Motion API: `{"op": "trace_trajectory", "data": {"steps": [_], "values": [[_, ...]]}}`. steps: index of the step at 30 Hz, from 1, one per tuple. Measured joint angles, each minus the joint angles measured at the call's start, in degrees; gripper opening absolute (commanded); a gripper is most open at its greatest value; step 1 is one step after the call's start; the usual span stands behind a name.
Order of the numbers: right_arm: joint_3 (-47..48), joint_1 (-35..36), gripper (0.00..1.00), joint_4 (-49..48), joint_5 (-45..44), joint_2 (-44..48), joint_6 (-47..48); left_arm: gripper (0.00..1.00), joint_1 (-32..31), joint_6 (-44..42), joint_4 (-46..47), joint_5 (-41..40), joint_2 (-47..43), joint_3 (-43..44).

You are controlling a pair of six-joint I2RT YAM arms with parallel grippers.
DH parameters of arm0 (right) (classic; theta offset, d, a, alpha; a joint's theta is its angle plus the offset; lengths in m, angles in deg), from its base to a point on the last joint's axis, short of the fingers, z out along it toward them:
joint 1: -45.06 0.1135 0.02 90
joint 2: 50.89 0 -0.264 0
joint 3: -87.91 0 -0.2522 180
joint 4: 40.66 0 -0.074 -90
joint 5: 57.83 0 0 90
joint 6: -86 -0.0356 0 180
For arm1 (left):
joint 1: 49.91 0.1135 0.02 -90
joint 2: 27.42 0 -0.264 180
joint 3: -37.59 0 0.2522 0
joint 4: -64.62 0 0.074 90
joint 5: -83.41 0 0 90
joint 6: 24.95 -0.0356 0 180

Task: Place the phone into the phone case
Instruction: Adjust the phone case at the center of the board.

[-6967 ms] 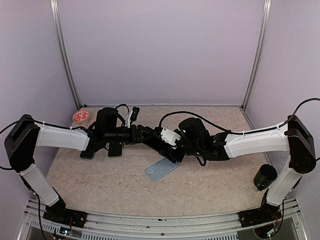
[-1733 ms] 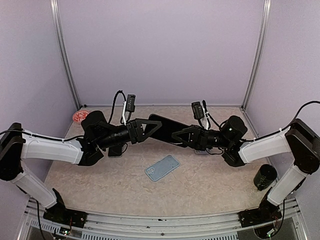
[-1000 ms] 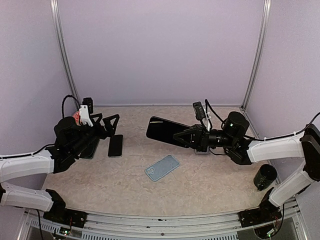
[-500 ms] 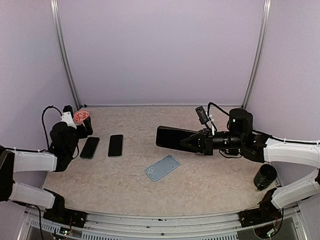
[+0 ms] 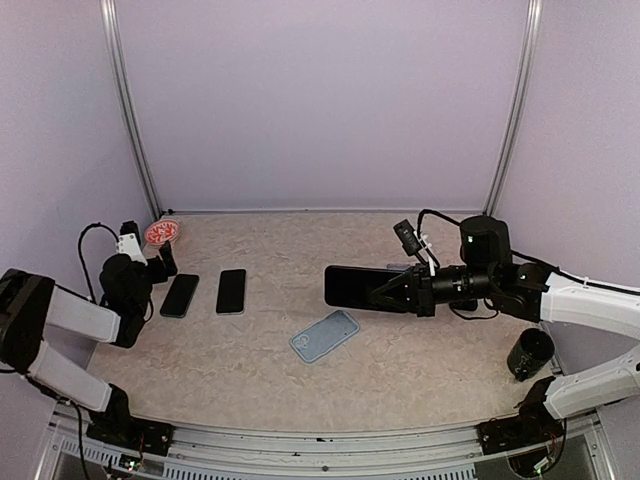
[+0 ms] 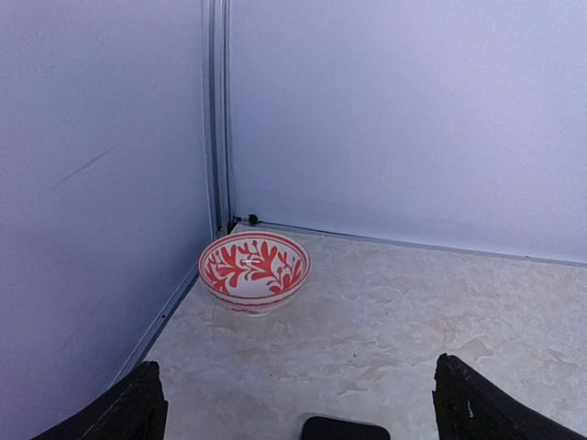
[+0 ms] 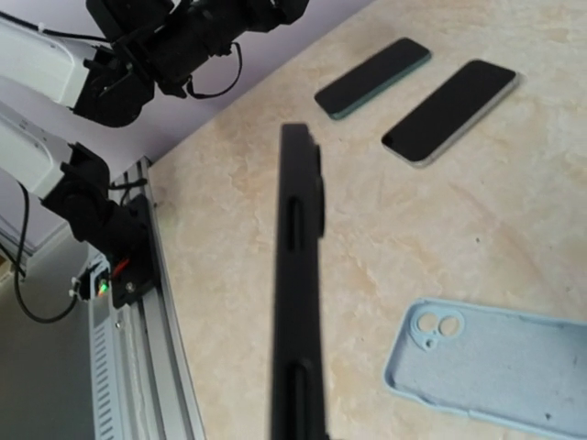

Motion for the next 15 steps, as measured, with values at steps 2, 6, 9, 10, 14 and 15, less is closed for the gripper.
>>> {"op": "trace_trajectory", "data": {"steps": [2,6,9,10,14,15], "values": [[0.04,0.00,0.00,1.14,-0.24,0.00,0.42,0.99,0.00,-0.15,4.55,-0.33,2.69,-2.54],[0.44,0.00,0.00,4.39,-0.96,0.15,0.83,0.99,0.02,-0.22,13.40,-1.31,8.98,-7.41],[0.81,0.00,0.00,6.95,-1.46,0.76,1.09,0.99,0.52,-0.20,13.81,-0.90,10.58,-6.62],[1.11,0.00,0.00,7.89,-1.46,0.94,1.20,0.99,0.81,-0.17,14.10,-0.74,10.56,-6.23],[1.90,0.00,0.00,9.18,-1.68,1.14,1.75,0.99,1.31,-0.15,15.10,-0.46,10.56,-5.29],[2.01,0.00,0.00,9.40,-1.75,1.16,1.84,0.99,1.31,-0.15,15.19,-0.44,10.54,-5.25]]}}
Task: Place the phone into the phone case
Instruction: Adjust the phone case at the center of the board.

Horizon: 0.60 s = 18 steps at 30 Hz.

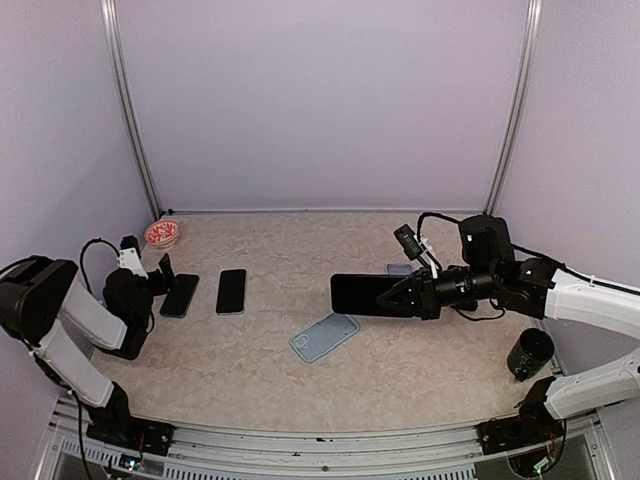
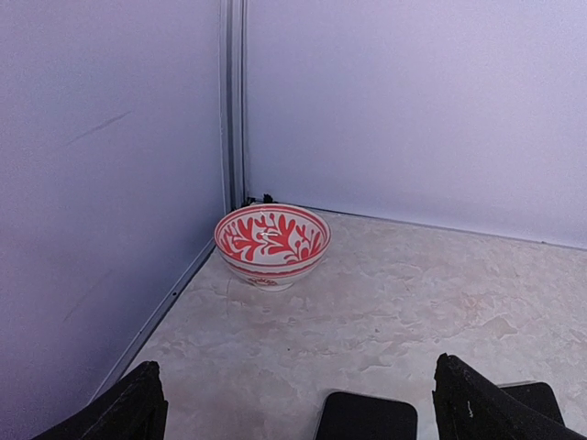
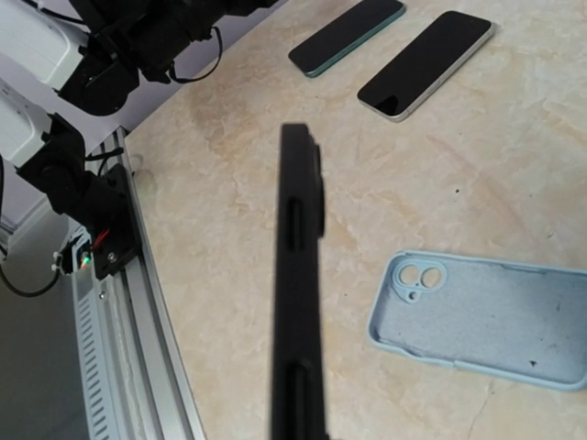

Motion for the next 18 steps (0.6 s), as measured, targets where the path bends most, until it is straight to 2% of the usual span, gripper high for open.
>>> {"op": "trace_trajectory", "data": {"steps": [18], "values": [[-0.02,-1.64,0.00,2.08,-1.20,1.81,1.66,0.99,0.00,0.00,0.22,0.22,0.00,0.00]]}}
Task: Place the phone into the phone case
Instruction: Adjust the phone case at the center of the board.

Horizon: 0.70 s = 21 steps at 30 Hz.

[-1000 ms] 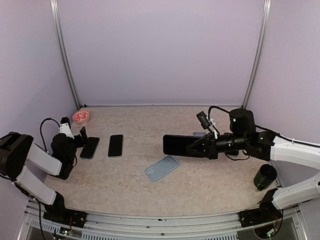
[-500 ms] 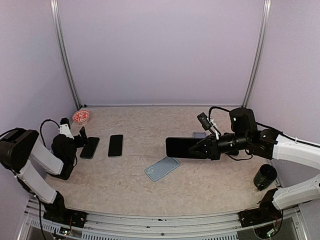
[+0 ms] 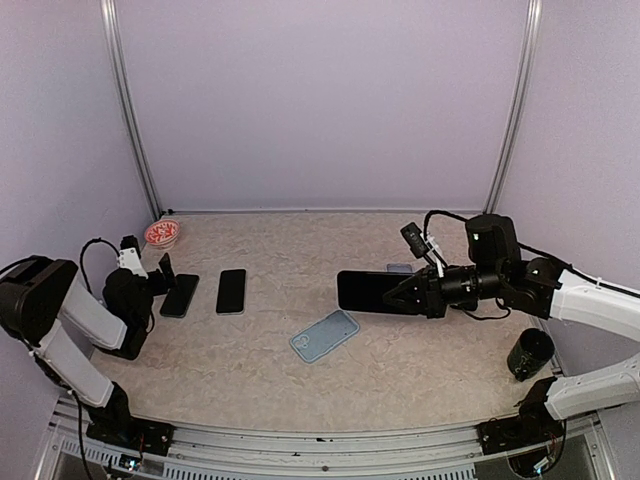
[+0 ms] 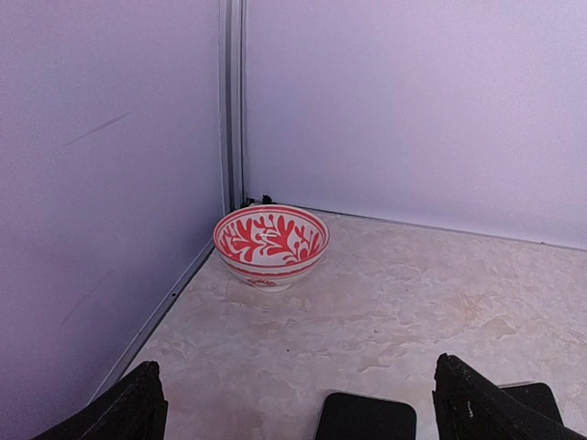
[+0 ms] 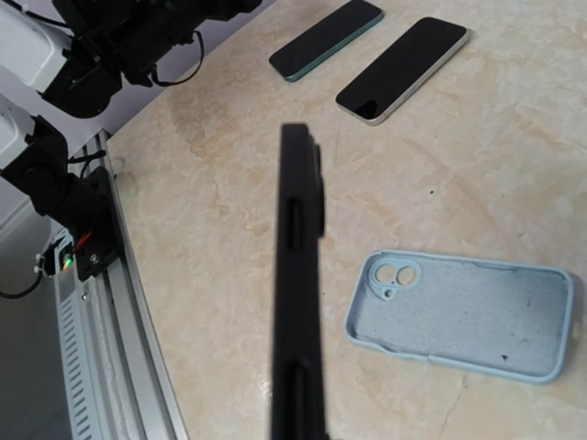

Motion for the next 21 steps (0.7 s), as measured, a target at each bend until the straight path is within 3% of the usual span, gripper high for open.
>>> {"op": "trace_trajectory", "data": {"steps": [21], "values": [[-2.36,-0.44,0.00,-1.27,-1.05,7.10,-0.04,0.99,0.00,0.00,0.00,0.02,0.00,-0.02]]}}
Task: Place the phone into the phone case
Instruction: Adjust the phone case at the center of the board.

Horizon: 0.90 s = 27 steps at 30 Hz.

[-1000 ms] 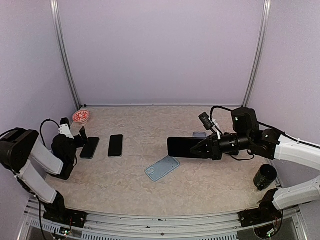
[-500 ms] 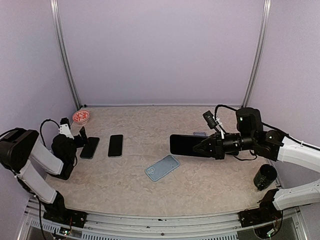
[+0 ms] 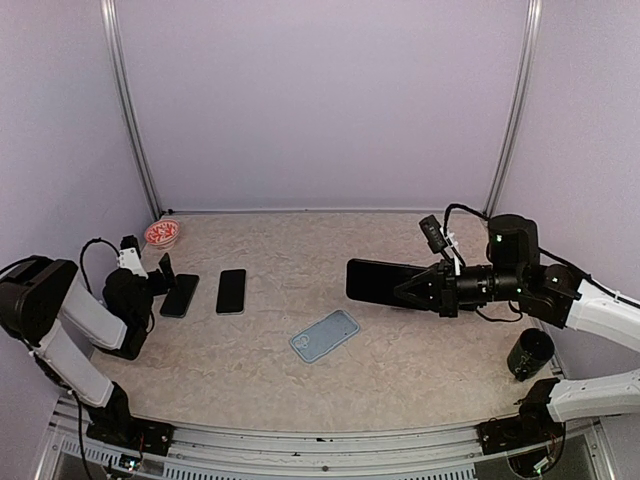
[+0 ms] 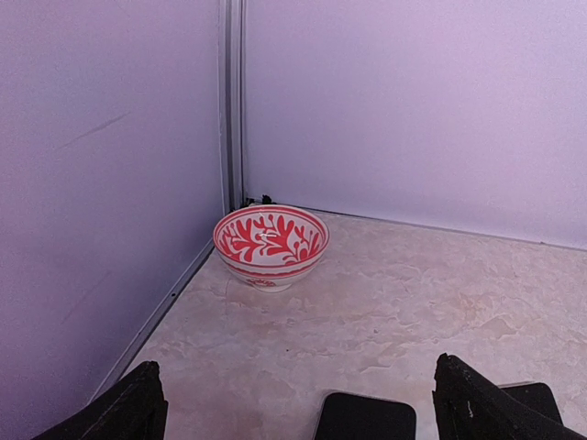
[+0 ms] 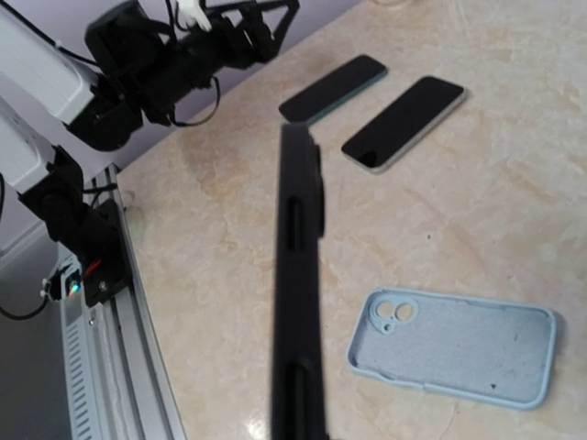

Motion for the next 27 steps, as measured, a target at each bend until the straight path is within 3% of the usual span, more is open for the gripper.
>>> {"op": "trace_trajectory", "data": {"steps": [27], "values": [[-0.98,-2.58,0.00,-0.98,1.66,0.87,-1.68,0.99,0.00,0.00,0.00,0.17,0.00,0.00]]}}
